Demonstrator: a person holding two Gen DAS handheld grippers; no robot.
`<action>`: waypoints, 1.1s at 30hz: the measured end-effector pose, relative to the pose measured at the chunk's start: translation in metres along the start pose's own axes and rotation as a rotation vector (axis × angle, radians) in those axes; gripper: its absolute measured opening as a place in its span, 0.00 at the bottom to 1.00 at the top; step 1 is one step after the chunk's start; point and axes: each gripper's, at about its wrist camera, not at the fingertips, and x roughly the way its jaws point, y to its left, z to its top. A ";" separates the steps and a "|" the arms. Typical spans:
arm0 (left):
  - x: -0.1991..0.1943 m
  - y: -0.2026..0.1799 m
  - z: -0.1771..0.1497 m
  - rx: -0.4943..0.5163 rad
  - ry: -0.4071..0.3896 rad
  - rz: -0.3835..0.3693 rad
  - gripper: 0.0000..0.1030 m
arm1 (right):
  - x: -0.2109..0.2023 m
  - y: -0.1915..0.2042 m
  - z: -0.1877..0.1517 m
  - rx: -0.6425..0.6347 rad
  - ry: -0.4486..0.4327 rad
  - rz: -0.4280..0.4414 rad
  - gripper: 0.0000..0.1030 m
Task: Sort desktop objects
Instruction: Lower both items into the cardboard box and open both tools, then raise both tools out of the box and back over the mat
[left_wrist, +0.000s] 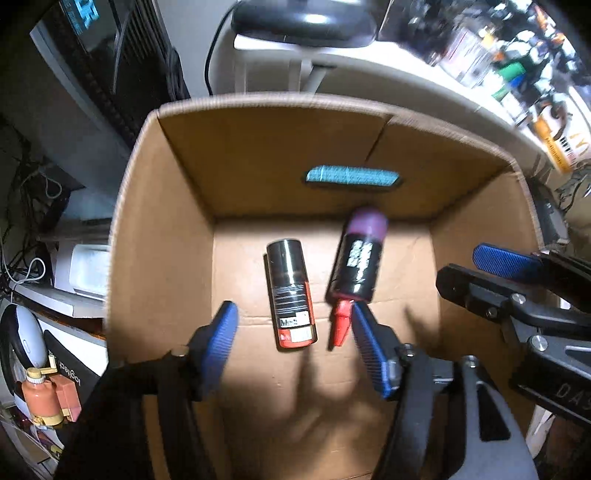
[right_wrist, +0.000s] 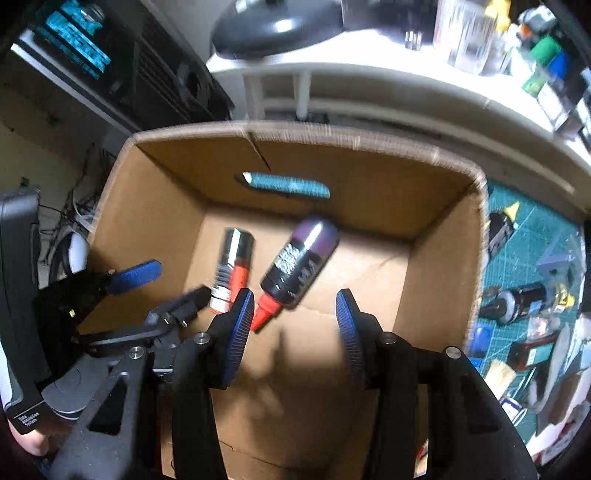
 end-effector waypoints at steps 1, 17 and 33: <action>-0.008 -0.001 -0.001 -0.001 -0.020 0.003 0.76 | -0.009 0.002 0.001 -0.005 -0.025 -0.003 0.49; -0.073 0.003 0.009 0.053 -0.336 0.049 1.00 | -0.090 0.007 -0.006 0.041 -0.321 -0.065 0.69; -0.159 -0.018 -0.007 0.101 -0.544 -0.052 1.00 | -0.212 0.016 -0.051 0.030 -0.642 -0.284 1.00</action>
